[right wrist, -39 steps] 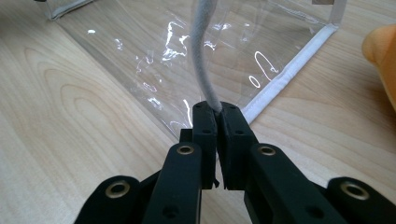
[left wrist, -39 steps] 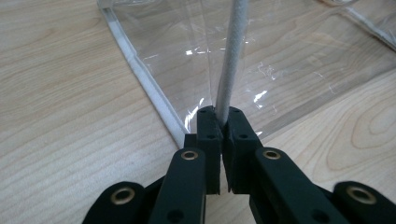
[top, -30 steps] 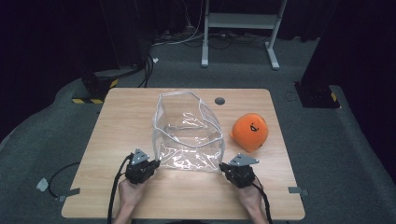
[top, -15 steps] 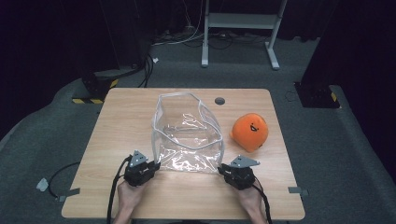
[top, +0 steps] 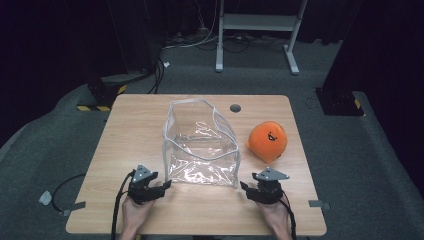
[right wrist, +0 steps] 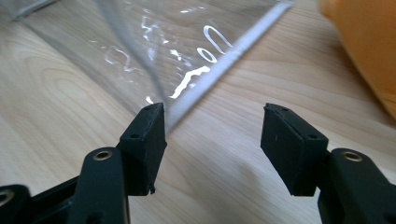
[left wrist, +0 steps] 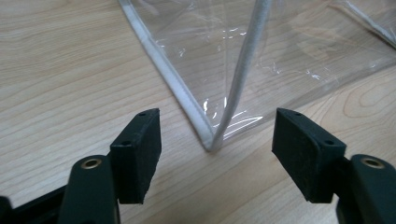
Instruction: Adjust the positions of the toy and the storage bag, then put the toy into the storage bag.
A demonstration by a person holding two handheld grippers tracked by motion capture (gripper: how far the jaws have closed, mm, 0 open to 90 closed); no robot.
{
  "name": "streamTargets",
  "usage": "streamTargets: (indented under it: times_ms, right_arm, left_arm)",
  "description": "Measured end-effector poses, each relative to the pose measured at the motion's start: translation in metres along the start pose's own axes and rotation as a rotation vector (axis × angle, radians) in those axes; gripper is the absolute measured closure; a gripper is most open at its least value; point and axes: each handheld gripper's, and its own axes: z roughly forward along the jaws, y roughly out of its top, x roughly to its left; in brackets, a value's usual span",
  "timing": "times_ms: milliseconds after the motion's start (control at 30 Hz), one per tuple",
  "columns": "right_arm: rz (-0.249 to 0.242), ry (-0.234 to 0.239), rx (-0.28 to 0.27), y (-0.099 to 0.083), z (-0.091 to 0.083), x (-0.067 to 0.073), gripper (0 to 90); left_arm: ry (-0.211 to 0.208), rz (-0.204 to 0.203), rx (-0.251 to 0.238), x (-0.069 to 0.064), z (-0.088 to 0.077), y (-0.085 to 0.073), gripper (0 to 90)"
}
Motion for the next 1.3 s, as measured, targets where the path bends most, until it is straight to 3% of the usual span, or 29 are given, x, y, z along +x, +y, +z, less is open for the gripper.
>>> streamTargets:
  times_ms: [133,200,367,500,533,567,600,733,767,833,867,900,933,1000,1200,1233,1300]
  right_arm:
    - [0.021,-0.04,-0.013,-0.003,-0.005,-0.01,37.9]
    - [0.037,-0.058,-0.023,-0.005,-0.007,-0.015,37.6]
    - [0.082,-0.092,-0.045,-0.01,-0.012,-0.028,36.8]
    - [0.113,-0.12,-0.048,-0.012,-0.015,-0.038,34.9]
    - [0.118,-0.128,-0.049,-0.013,-0.016,-0.041,34.4]
    - [0.132,-0.134,-0.048,-0.014,-0.016,-0.043,34.3]
    - [0.144,-0.138,-0.047,-0.015,-0.017,-0.046,34.1]
    - [0.164,-0.145,-0.056,-0.018,-0.02,-0.054,33.6]
    - [0.165,-0.147,-0.054,-0.018,-0.021,-0.056,33.5]
    - [0.174,-0.15,-0.057,-0.018,-0.023,-0.059,31.4]
    - [0.184,-0.156,-0.051,-0.017,-0.024,-0.061,29.3]
    - [0.194,-0.159,-0.051,-0.017,-0.025,-0.063,27.6]
    - [0.201,-0.16,-0.057,-0.016,-0.025,-0.065,26.4]
    - [0.218,-0.171,-0.065,-0.014,-0.027,-0.068,22.8]
    - [0.254,-0.18,-0.093,-0.004,-0.028,-0.078,17.3]
    - [0.254,-0.179,-0.095,-0.002,-0.029,-0.08,16.7]
    - [0.257,-0.178,-0.1,0.001,-0.03,-0.081,16.5]
  left_arm:
    - [0.048,0.01,-0.008,0.006,-0.002,0.0,28.0]
    - [0.074,-0.208,-0.178,-0.003,0.009,0.0,27.7]
    - [0.101,-0.111,-0.114,0.013,0.004,0.002,27.5]
    - [0.128,-0.104,-0.11,0.022,0.007,0.004,27.5]
    - [0.146,-0.136,-0.134,0.025,0.011,0.006,27.5]
    - [0.146,-0.136,-0.134,0.025,0.011,0.006,27.5]
    - [0.164,0.006,0.013,0.037,0.004,0.008,27.5]
    - [0.18,0.042,0.037,0.042,0.008,0.01,27.5]
    - [0.196,0.072,0.06,0.045,0.011,0.012,27.5]
    - [0.204,0.064,0.051,0.045,0.013,0.012,27.5]
    - [0.221,0.025,0.017,0.045,0.02,0.012,27.5]
    - [0.221,0.025,0.017,0.045,0.02,0.012,27.5]
    - [0.231,0.059,0.048,0.049,0.02,0.013,27.3]
    - [0.238,0.082,0.075,0.051,0.019,0.014,27.5]
    - [0.261,0.11,0.079,0.05,0.022,0.014,27.1]
    - [0.279,-0.033,-0.061,0.042,0.033,0.013,27.0]
    - [0.279,-0.032,-0.061,0.042,0.033,0.013,26.8]
